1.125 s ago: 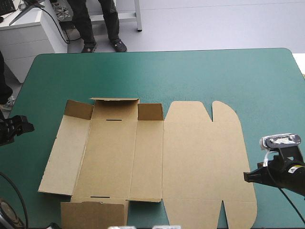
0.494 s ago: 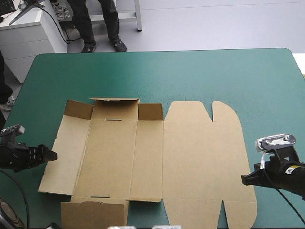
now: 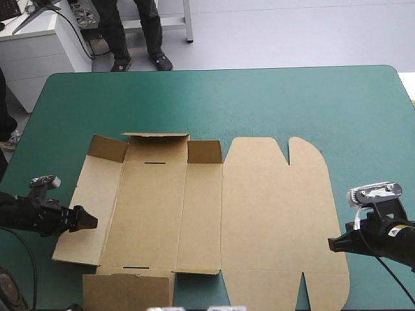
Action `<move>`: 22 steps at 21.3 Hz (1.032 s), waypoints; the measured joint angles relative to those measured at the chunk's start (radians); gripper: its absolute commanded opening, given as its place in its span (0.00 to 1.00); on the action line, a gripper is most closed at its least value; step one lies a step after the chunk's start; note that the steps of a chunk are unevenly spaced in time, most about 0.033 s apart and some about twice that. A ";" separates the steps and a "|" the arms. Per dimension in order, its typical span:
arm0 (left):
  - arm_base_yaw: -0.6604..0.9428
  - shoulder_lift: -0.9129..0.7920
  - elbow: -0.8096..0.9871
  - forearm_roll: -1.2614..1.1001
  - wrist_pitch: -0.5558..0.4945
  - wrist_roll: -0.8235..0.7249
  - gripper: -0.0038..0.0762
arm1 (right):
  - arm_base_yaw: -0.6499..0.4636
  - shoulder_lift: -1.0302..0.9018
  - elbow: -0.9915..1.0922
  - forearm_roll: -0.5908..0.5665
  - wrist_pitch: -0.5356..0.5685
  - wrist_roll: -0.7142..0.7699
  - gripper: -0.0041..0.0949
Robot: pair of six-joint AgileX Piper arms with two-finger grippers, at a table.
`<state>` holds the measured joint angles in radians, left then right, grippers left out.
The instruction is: Fold the box
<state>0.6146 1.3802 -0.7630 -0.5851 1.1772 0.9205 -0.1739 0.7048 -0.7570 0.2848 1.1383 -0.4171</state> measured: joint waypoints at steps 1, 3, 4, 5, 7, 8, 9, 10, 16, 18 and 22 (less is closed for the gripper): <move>-0.015 0.002 0.001 0.001 -0.001 0.000 0.73 | 0.000 0.000 0.000 0.000 0.000 0.000 0.02; -0.037 0.004 0.001 0.001 -0.001 0.000 0.73 | 0.000 0.000 0.000 0.000 0.000 0.000 0.02; -0.051 0.005 0.001 0.001 0.000 0.001 0.73 | 0.000 0.000 0.000 0.000 0.000 0.000 0.02; -0.069 0.005 0.001 0.000 0.004 0.001 0.72 | 0.000 0.000 0.000 0.001 0.000 0.000 0.02; -0.089 0.005 0.001 0.000 0.012 0.001 0.63 | 0.000 0.000 0.000 0.002 0.000 0.000 0.02; -0.092 0.005 0.001 0.000 0.013 0.001 0.51 | 0.000 0.000 0.000 0.003 0.000 0.000 0.02; -0.096 0.005 0.001 0.007 0.014 0.001 0.39 | 0.000 0.000 0.000 0.003 0.000 0.000 0.02; -0.097 0.005 0.001 0.019 0.014 0.001 0.20 | 0.000 0.000 0.000 0.003 0.000 0.000 0.02; -0.115 0.006 0.001 0.045 0.027 -0.019 0.04 | 0.000 0.000 0.000 0.003 0.000 0.000 0.02; -0.146 0.004 -0.008 0.071 0.020 -0.046 0.04 | 0.000 0.000 0.000 0.003 0.000 0.000 0.02; -0.273 0.003 -0.079 0.196 0.006 -0.124 0.04 | 0.000 0.000 0.000 0.003 0.000 0.000 0.02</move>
<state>0.3419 1.3828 -0.8421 -0.3892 1.1828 0.7964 -0.1739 0.7048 -0.7570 0.2877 1.1387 -0.4171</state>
